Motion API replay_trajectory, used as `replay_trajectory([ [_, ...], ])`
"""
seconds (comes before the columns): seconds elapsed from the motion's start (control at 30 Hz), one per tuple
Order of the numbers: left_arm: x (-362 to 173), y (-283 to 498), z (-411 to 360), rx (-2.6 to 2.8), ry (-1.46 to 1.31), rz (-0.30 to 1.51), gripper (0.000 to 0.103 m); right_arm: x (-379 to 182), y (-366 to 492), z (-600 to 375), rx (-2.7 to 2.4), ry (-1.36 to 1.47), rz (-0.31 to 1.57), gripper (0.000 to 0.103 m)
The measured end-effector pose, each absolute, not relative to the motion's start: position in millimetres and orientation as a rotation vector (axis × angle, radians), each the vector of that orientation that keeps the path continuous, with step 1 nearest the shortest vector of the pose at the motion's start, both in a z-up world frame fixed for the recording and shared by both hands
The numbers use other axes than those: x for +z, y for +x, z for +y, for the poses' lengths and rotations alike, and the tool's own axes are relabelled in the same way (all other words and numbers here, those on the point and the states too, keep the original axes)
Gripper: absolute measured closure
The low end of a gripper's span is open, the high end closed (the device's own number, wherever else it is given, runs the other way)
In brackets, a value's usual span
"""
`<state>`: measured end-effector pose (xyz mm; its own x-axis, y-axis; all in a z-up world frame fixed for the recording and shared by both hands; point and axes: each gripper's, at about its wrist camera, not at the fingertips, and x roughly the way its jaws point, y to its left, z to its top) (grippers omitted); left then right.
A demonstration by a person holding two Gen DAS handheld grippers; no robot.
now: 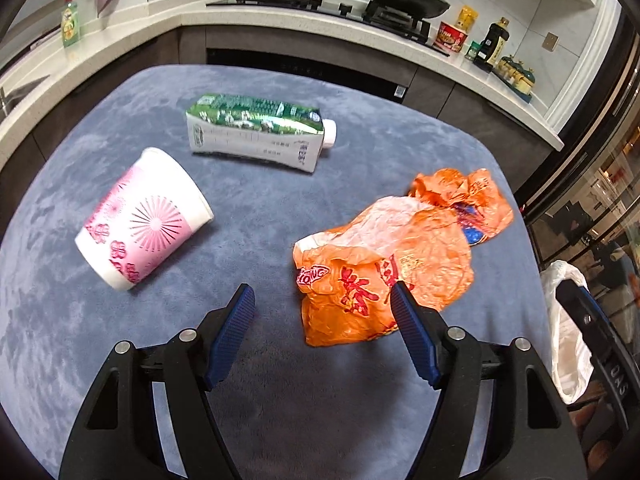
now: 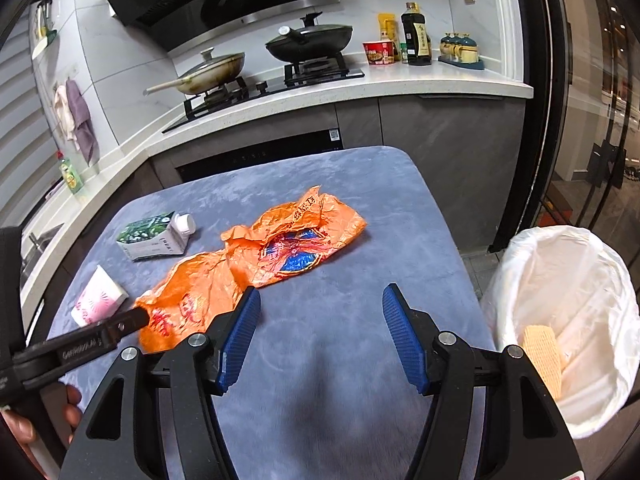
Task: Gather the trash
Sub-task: 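Grasp an orange plastic bag with each tool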
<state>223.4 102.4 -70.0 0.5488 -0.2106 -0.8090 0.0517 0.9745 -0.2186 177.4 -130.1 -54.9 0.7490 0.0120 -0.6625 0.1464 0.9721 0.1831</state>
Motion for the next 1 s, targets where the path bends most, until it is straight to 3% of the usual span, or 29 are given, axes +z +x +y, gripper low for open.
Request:
replay_trajectory([
  [0.3,-90.8,243.5,92.8,-0.196,-0.185,1.014,0.037,-76.3,225.7,-140.8,-0.097,0.245,0.753,0.042],
  [0.4,-93.7,249.4,87.3,-0.212,-0.187,1.015,0.044,-85.1,242.1,-144.7,-0.106,0.245,0.765,0.042],
  [0.67,-95.4,261.3,81.4,-0.242,-0.202,1.004,0.075,-107.3,281.5,-151.4,-0.093,0.247,0.801,0.042],
  [0.93,-89.2,272.3,85.5,-0.228,-0.212,0.976,0.082,-123.3,310.4,-155.0,-0.056,0.298,0.837,0.059],
  [1.0,-88.2,274.3,87.2,-0.221,-0.214,0.972,0.082,-124.0,314.8,-154.8,-0.057,0.303,0.833,0.068],
])
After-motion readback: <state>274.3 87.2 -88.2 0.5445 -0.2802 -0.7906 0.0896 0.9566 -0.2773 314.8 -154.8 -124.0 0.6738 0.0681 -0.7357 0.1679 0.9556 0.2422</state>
